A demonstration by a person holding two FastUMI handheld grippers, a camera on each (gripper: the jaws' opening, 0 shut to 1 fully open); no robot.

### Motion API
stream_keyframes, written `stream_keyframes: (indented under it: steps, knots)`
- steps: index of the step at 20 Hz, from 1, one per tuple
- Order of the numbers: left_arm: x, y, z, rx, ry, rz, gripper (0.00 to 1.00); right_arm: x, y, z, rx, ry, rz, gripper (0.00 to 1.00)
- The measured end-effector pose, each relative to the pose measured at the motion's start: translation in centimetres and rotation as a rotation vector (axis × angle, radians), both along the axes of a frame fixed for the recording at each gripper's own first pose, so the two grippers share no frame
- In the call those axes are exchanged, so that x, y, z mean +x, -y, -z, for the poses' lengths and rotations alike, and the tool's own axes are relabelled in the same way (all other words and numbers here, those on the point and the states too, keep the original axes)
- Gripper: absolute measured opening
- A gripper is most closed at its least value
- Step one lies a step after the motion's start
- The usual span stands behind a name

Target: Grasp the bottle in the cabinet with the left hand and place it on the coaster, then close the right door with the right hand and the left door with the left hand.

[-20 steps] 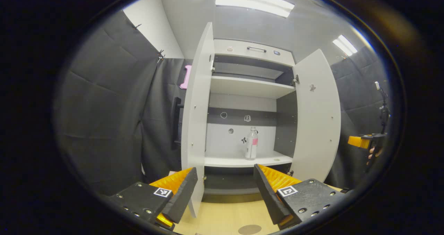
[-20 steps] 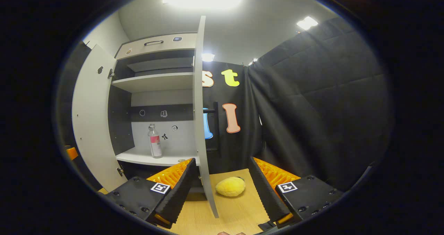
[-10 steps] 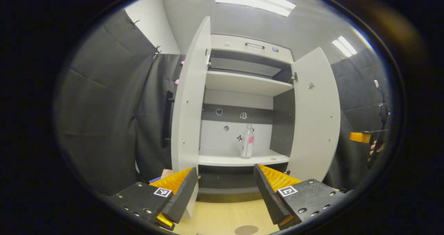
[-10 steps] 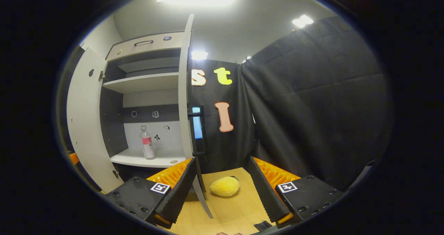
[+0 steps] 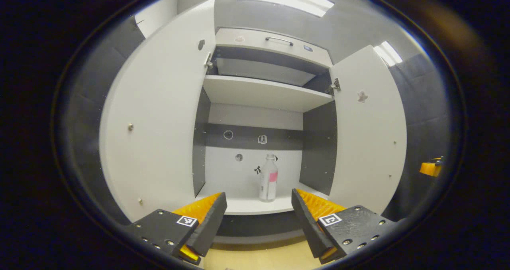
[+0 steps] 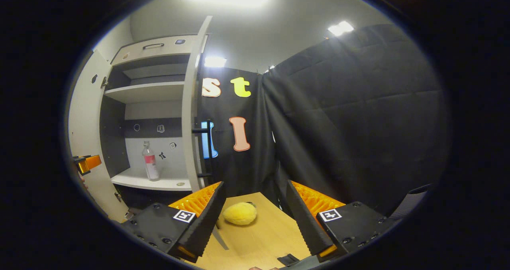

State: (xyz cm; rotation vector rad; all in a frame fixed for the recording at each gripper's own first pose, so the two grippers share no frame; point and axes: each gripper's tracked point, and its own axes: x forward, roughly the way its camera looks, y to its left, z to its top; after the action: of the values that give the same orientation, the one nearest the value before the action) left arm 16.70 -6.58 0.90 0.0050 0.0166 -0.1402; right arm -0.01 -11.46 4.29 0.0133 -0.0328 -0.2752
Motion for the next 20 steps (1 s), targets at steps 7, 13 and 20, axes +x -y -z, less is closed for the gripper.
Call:
stream_keyframes:
  steps: [7, 13, 20]
  knots:
    - [11.3, 2.2, 1.8, -0.065, -0.039, 0.024, 0.94, 3.2, 5.3, 0.2, 0.019, 0.004, 0.127, 0.96]
    - [18.3, 4.9, 3.6, -0.057, -0.062, 0.061, 0.94, 7.1, 8.3, 0.9, 0.019, -0.012, 0.181, 0.97]
    - [23.7, 7.3, 6.7, -0.024, -0.108, 0.062, 0.94, 10.2, 9.5, 2.0, 0.011, -0.038, 0.187, 0.97]
